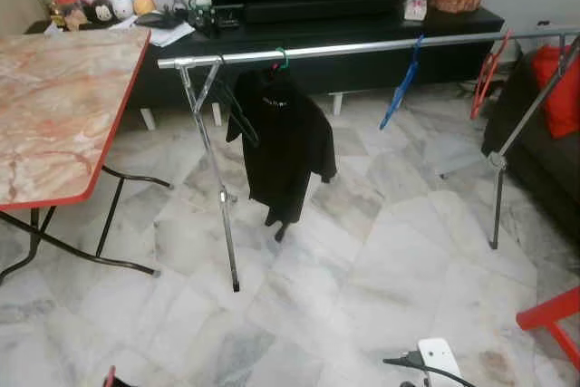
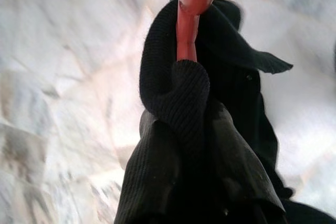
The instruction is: Hang hanger
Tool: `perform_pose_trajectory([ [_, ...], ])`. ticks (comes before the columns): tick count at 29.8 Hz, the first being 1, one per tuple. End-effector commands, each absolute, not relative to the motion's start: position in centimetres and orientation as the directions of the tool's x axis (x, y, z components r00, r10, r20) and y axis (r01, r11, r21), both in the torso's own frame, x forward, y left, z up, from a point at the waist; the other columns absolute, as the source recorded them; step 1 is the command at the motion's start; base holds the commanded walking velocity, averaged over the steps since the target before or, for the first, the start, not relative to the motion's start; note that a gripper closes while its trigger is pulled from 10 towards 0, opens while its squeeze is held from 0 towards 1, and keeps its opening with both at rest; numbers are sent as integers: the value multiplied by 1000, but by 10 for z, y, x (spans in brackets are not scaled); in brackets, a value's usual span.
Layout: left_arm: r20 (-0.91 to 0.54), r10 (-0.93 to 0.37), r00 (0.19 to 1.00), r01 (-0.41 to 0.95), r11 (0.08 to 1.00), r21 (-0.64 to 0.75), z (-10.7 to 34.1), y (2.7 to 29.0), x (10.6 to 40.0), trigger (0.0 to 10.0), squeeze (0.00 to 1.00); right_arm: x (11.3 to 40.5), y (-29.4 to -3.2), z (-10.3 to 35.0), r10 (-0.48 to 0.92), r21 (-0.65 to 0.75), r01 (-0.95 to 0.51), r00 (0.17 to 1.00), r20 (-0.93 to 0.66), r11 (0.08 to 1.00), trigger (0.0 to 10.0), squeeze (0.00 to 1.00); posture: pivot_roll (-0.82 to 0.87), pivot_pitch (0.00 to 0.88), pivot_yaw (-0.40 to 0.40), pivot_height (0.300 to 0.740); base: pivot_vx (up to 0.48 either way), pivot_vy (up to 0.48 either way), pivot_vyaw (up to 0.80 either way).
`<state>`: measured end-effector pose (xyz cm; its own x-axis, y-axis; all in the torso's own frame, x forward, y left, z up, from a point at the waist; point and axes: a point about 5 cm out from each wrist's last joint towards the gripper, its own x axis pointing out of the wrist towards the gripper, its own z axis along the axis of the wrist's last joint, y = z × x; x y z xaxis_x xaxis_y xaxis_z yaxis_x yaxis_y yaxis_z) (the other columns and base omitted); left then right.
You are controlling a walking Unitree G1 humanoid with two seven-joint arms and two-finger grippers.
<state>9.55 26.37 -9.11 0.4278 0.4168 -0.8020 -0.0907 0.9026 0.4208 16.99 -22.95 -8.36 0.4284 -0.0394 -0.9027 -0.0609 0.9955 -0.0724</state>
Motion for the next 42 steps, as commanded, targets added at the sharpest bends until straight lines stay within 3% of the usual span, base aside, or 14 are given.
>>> perform_pose_trajectory([
  [1, -822, 404, 401, -96, 911, 401, -95, 262, 88, 10000, 0, 168, -231, -84, -42, -66, -40, 427, -903, 997, 10000, 1000, 32, 0, 36, 740, 0, 0, 0],
  [8, -831, 396, 390, -96, 915, 391, -99, 259, 84, 10000, 0, 167, -231, -84, -49, -79, -54, 427, -903, 995, 10000, 1000, 33, 0, 33, 740, 0, 0, 0],
  [9, -833, 393, 389, -98, 917, 387, -99, 259, 84, 10000, 0, 168, -231, -84, -40, -72, -57, 437, -898, 996, 10000, 0, 33, 0, 33, 740, 0, 0, 0],
  [14, -835, 388, 390, -98, 919, 382, -100, 258, 84, 10000, 0, 175, -233, -80, -66, -78, -4, 489, -869, 997, 10000, 0, 35, 0, 32, 740, 0, 0, 0],
  [17, -834, 385, 396, -109, 921, 374, -100, 257, 84, 10000, 0, 202, -246, -61, -144, -70, 139, 647, -749, 988, 10000, 0, 30, 0, 38, 740, 0, 0, 0],
  [23, -829, 390, 400, -111, 919, 379, -100, 258, 84, 10000, 0, 217, -262, -45, -169, -51, 182, 726, -667, 982, 10000, 0, 26, 0, 45, 740, 0, 0, 0],
  [26, -824, 398, 404, -115, 916, 385, -99, 260, 86, 10000, 0, 249, -244, -24, -131, -51, 123, 846, -516, 991, 10000, 0, 14, 0, 53, 740, 0, 0, 0],
  [30, -822, 399, 406, -117, 915, 387, -99, 261, 86, 10000, 0, 259, -237, -15, -109, -65, 90, 885, -453, 994, 10000, 0, 9, 0, 54, 740, 0, 0, 0],
  [32, -819, 402, 411, -120, 914, 388, -98, 261, 88, 10000, 0, 277, -233, 9, -82, -95, 56, 949, -304, 994, 10000, 0, 9, 0, 54, 740, 0, 0, 0],
  [35, -816, 403, 414, -122, 913, 389, -98, 262, 88, 10000, 0, 284, -231, 21, -59, -103, 36, 972, -229, 994, 10000, 0, 9, 0, 54, 740, 0, 0, 0],
  [39, -809, 410, 421, -135, 910, 391, -97, 262, 90, 10000, 0, 290, -202, 56, 107, -142, -108, 994, -10, 984, 10000, 0, 5, 0, 51, 740, 0, 0, 0],
  [42, -808, 412, 422, -137, 910, 392, -97, 262, 90, 10000, 0, 288, -197, 62, 125, -141, -121, 992, 23, 983, 10000, 0, -4, 0, 52, 740, 0, 0, 0],
])
